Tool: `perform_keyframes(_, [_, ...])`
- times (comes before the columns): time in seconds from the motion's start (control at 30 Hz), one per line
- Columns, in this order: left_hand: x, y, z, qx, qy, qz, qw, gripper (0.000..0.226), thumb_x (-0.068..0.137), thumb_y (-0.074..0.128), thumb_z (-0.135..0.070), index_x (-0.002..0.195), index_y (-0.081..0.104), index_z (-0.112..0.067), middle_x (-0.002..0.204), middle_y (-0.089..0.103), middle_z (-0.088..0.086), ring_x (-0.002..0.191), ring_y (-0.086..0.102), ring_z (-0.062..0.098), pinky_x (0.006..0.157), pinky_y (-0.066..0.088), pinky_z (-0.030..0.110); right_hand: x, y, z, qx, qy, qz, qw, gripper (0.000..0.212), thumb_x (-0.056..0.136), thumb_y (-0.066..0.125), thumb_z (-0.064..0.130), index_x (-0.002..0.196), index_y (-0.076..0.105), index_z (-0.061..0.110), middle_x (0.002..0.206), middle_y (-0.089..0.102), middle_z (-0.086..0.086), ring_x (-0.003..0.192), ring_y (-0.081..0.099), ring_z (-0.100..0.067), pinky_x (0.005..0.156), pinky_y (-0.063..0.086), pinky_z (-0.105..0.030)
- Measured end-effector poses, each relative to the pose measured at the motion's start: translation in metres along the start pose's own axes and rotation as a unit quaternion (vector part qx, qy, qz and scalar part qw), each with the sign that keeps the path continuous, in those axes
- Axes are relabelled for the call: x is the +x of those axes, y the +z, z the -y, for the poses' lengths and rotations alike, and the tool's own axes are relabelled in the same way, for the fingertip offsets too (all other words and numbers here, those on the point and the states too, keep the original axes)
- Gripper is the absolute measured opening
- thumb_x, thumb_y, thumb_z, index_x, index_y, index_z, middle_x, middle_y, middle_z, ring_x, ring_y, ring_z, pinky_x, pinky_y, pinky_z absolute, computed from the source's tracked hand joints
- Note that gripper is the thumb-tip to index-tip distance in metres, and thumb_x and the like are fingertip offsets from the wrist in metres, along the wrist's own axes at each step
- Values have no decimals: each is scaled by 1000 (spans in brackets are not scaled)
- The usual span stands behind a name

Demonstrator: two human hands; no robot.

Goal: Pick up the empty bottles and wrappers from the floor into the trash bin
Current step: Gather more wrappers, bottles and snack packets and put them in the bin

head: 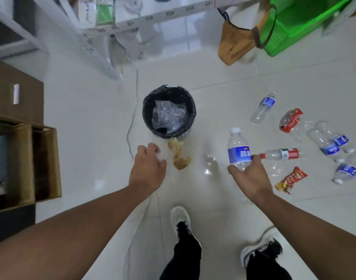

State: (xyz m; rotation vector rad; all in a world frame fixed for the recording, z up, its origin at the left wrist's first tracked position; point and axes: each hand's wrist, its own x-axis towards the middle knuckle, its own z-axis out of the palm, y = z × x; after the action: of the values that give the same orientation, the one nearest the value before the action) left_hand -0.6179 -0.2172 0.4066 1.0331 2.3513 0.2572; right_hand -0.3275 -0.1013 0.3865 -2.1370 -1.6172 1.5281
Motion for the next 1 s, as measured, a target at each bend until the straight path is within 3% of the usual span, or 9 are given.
perform_keyframes(0.13, [37, -43, 17, -9, -10, -19, 1000, 33, 96, 62, -29, 123, 43, -31, 118, 39, -3, 100, 52, 23, 78, 52, 40, 8, 30, 62, 26, -2, 12, 1000, 64, 60, 68, 60, 111, 48, 26, 96, 69, -3, 76, 69, -21, 60, 46, -35])
perform_keyframes(0.3, [81, -67, 2, -48, -71, -34, 996, 63, 90, 71, -21, 142, 36, -31, 134, 43, 3, 113, 54, 27, 90, 57, 48, 33, 36, 109, -21, -27, 47, 998, 61, 64, 72, 58, 112, 49, 27, 101, 66, -2, 81, 70, -24, 71, 57, -41])
perform_keyframes(0.4, [103, -67, -10, -72, -112, -25, 991, 74, 89, 73, -18, 149, 33, -31, 139, 45, 5, 118, 55, 31, 95, 56, 53, 59, 37, 133, -44, -34, 72, 996, 60, 65, 74, 56, 113, 50, 26, 103, 65, -2, 85, 69, -23, 77, 59, -44])
perform_keyframes(0.53, [146, -39, -14, -88, -97, -33, 991, 78, 86, 78, -21, 149, 34, -32, 135, 48, 4, 119, 57, 31, 96, 55, 50, 109, 35, 151, -71, -45, 107, 991, 60, 64, 74, 56, 111, 51, 28, 101, 66, -1, 84, 69, -21, 74, 59, -40])
perform_keyframes(0.6, [172, -20, -12, -89, -97, -6, 991, 90, 81, 85, -31, 153, 31, -37, 135, 49, 5, 122, 56, 31, 95, 55, 49, 130, 34, 153, -92, -51, 115, 988, 59, 61, 73, 59, 107, 50, 30, 99, 66, 1, 82, 69, -18, 67, 54, -36])
perform_keyframes(0.7, [203, 1, -6, -55, -87, 74, 992, 121, 68, 96, -45, 163, 21, -41, 151, 44, 8, 136, 47, 33, 110, 47, 53, 146, 36, 149, -124, -51, 124, 983, 63, 58, 72, 60, 109, 51, 29, 98, 64, 2, 82, 66, -15, 61, 45, -30])
perform_keyframes(0.77, [217, 2, -2, -43, -54, 85, 994, 118, 66, 98, -48, 162, 31, -35, 156, 42, 8, 140, 44, 32, 114, 44, 49, 148, 40, 146, -139, -41, 125, 981, 61, 62, 74, 58, 109, 51, 27, 99, 64, 1, 84, 66, -16, 63, 44, -31])
perform_keyframes(0.87, [226, -14, 1, -64, -24, 81, 994, 92, 75, 93, -35, 154, 46, -33, 157, 41, 5, 141, 45, 30, 115, 47, 50, 144, 52, 151, -141, -23, 121, 982, 62, 63, 75, 56, 111, 52, 24, 101, 64, -2, 85, 67, -20, 66, 48, -33])
perform_keyframes(1.0, [231, -37, 6, -70, 5, 98, 993, 71, 85, 83, -22, 148, 51, -30, 149, 47, 1, 133, 51, 25, 111, 49, 46, 135, 70, 164, -114, 2, 111, 987, 62, 68, 82, 51, 116, 53, 23, 104, 66, -3, 88, 70, -21, 76, 59, -40])
